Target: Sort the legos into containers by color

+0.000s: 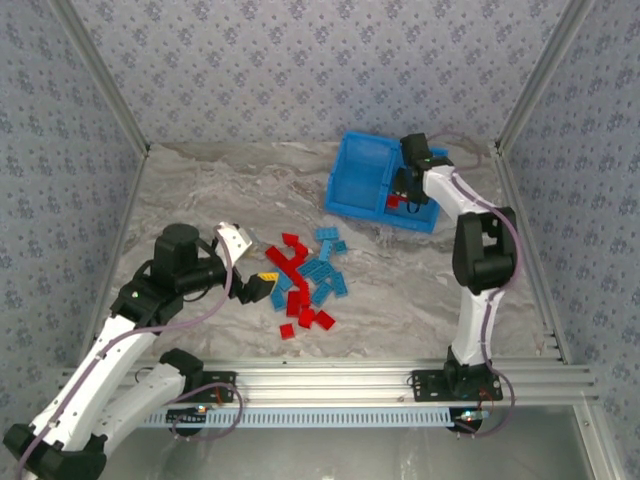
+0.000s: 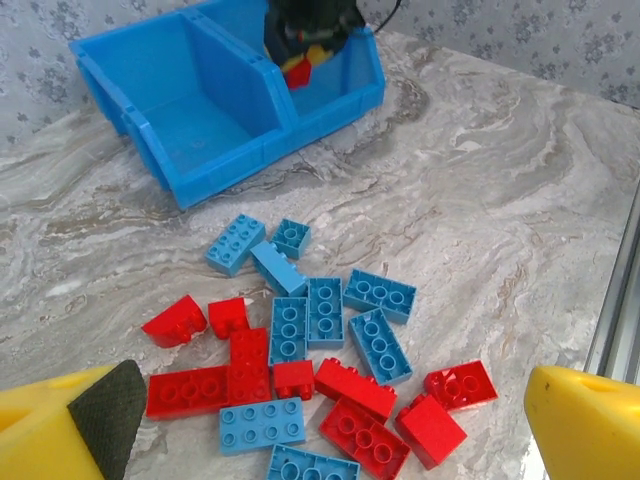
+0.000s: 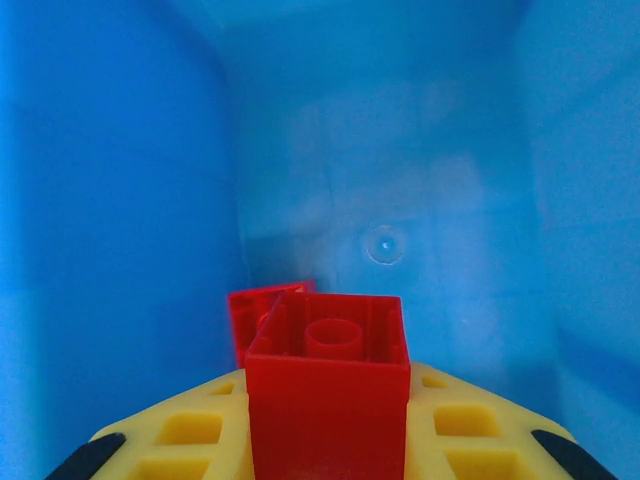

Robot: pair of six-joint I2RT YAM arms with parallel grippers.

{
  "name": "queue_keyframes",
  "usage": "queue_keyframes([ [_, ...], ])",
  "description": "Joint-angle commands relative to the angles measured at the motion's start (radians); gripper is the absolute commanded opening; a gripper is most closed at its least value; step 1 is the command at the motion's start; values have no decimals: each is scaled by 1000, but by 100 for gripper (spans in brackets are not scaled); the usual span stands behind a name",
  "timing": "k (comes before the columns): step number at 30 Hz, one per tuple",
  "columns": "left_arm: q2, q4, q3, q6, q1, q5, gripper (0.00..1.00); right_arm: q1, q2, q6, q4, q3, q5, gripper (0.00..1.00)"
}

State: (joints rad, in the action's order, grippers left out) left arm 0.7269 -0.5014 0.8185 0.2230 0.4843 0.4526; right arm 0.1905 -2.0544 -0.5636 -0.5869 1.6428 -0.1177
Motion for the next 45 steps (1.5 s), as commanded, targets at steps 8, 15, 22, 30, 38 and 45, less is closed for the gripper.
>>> queue_keyframes([
  [8, 1, 31, -6, -12, -6, -56, 99, -5, -27, 7, -84, 56, 11, 49],
  [15, 22, 31, 4, -57, -6, -133, 99, -3, 122, 16, -94, 26, 4, 52],
  [22, 90, 31, 47, -158, -6, -172, 99, 60, 430, 32, -57, -127, 29, 53],
  [30, 92, 21, 41, -119, -9, -148, 99, 407, 736, -1, -73, -474, -5, 56],
  [38, 98, 27, 41, -117, -13, -129, 99, 766, 721, -44, 43, -724, 75, 64],
  [45, 112, 0, 53, -119, -16, -119, 99, 871, 530, 141, 50, -678, 180, 74],
])
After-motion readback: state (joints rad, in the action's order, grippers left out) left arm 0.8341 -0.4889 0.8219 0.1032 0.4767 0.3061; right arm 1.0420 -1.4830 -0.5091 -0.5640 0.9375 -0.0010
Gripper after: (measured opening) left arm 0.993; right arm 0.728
